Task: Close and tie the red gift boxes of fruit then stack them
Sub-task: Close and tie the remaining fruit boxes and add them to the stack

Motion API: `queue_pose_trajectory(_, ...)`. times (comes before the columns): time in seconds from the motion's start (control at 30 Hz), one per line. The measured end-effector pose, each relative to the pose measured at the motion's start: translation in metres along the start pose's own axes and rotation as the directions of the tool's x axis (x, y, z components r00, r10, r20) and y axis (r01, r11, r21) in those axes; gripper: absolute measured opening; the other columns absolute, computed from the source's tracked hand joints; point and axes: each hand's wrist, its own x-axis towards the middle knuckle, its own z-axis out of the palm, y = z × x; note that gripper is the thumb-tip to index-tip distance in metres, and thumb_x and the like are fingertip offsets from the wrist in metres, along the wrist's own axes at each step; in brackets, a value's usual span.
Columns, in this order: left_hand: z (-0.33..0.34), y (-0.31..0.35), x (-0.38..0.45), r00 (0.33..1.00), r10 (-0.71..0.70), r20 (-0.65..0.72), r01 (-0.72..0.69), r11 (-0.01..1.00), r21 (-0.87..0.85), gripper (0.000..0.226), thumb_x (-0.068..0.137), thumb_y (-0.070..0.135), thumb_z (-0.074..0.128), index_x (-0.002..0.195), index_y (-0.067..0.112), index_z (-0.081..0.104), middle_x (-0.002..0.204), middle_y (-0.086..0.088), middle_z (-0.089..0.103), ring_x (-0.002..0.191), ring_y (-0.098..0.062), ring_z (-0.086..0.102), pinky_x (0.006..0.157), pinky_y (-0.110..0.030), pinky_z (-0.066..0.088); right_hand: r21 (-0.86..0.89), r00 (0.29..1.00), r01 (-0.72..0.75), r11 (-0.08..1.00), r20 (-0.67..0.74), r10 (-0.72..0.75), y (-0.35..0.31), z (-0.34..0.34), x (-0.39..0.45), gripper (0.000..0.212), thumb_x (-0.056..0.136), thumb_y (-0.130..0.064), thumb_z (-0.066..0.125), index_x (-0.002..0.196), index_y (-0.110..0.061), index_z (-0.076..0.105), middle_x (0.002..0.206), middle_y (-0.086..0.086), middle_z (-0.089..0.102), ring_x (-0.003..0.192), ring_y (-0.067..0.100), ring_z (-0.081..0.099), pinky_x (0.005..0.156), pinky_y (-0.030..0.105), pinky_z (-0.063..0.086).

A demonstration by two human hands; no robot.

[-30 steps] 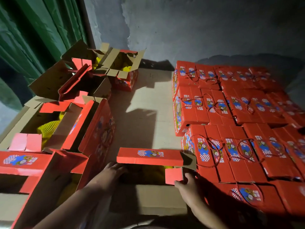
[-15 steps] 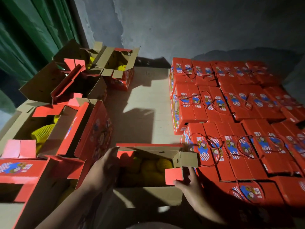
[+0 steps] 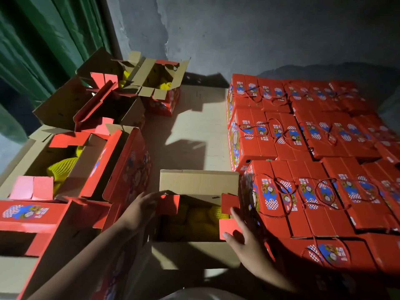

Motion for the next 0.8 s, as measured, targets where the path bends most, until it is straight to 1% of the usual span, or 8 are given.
queue_pose_trajectory(0.1,0.004,-0.01,-0.009,0.999,0.046,0.015,-0.048,0.988,0.145,0.064,0.098,-0.01,0.043,0.153,0.023,0.043,0.141,-0.004,0.052,0.129,-0.021,0.051,0.108,-0.038,0.046,-0.019,1.0,-0.018,1.0,0.019,0.019,0.004,-0.001,0.006,0.059,0.1,-0.025,0.065,0.154,-0.034,0.041,0.159,-0.015,0.036,0.147,-0.004,0.028,0.121,0.018,0.017)
queue_pose_trajectory(0.17,0.013,-0.017,-0.015,0.992,0.043,-0.12,-0.018,0.98,0.2,0.052,0.102,-0.007,0.041,0.15,0.012,0.047,0.136,-0.001,0.059,0.121,-0.012,0.056,0.105,-0.03,0.044,-0.013,0.999,-0.036,0.999,0.016,0.036,0.006,-0.003,0.009,0.053,0.102,-0.025,0.061,0.152,-0.036,0.044,0.158,-0.013,0.04,0.145,-0.001,0.033,0.119,0.018,0.021)
queue_pose_trajectory(0.23,0.019,-0.02,-0.019,0.98,-0.018,-0.2,0.045,0.991,0.127,0.033,0.105,-0.006,0.04,0.116,-0.005,0.071,0.097,0.004,0.076,0.087,-0.002,0.068,0.084,-0.023,0.055,-0.022,1.0,-0.028,0.999,0.003,0.028,0.007,-0.003,0.011,0.051,0.103,-0.024,0.061,0.15,-0.037,0.046,0.156,-0.013,0.043,0.144,-0.001,0.036,0.119,0.02,0.024)
queue_pose_trajectory(0.33,0.015,-0.027,-0.028,0.989,-0.131,-0.066,0.131,0.991,-0.001,0.029,0.103,0.022,0.059,0.081,0.007,0.071,0.062,0.001,0.068,0.055,-0.007,0.06,0.062,-0.039,0.051,-0.018,1.0,-0.023,1.0,0.018,0.023,0.009,-0.003,0.011,0.051,0.103,-0.022,0.06,0.15,-0.036,0.046,0.155,-0.015,0.043,0.144,0.0,0.036,0.12,0.02,0.024)
queue_pose_trajectory(0.47,0.011,-0.019,-0.034,0.957,-0.28,-0.072,0.264,0.949,-0.174,0.02,0.099,0.034,0.066,0.089,0.02,0.075,0.075,0.001,0.076,0.067,-0.013,0.072,0.065,-0.028,0.054,-0.021,0.999,-0.021,1.0,0.036,0.022,0.011,-0.003,0.01,0.052,0.104,-0.023,0.058,0.153,-0.032,0.044,0.158,-0.017,0.038,0.146,-0.001,0.033,0.119,0.017,0.021)
queue_pose_trajectory(0.67,-0.004,-0.003,-0.04,0.956,-0.158,-0.245,0.186,0.978,0.095,0.014,0.098,0.025,0.061,0.089,0.025,0.071,0.079,0.01,0.071,0.067,-0.001,0.065,0.05,-0.006,0.042,-0.002,0.998,-0.029,1.0,0.055,0.029,0.015,-0.004,0.012,0.052,0.105,-0.021,0.057,0.153,-0.033,0.042,0.159,-0.016,0.036,0.147,-0.001,0.03,0.122,0.021,0.02)
queue_pose_trajectory(0.73,-0.005,0.004,-0.042,0.963,-0.057,-0.264,0.078,0.995,0.07,0.02,0.098,0.019,0.062,0.081,0.027,0.069,0.074,0.012,0.071,0.065,-0.002,0.067,0.051,-0.01,0.047,-0.008,0.998,-0.027,1.0,0.056,0.027,0.017,-0.004,0.013,0.052,0.105,-0.021,0.057,0.153,-0.034,0.042,0.158,-0.018,0.035,0.145,-0.007,0.03,0.119,0.015,0.018)
queue_pose_trajectory(0.8,-0.003,0.012,-0.046,0.969,-0.042,-0.245,0.027,0.998,-0.065,0.017,0.1,0.02,0.062,0.087,0.028,0.07,0.081,0.01,0.073,0.074,-0.007,0.071,0.061,-0.029,0.058,-0.019,0.998,-0.022,1.0,0.056,0.023,0.019,-0.004,0.014,0.052,0.105,-0.02,0.055,0.153,-0.034,0.042,0.157,-0.02,0.035,0.139,-0.02,0.027,0.114,0.005,0.016)
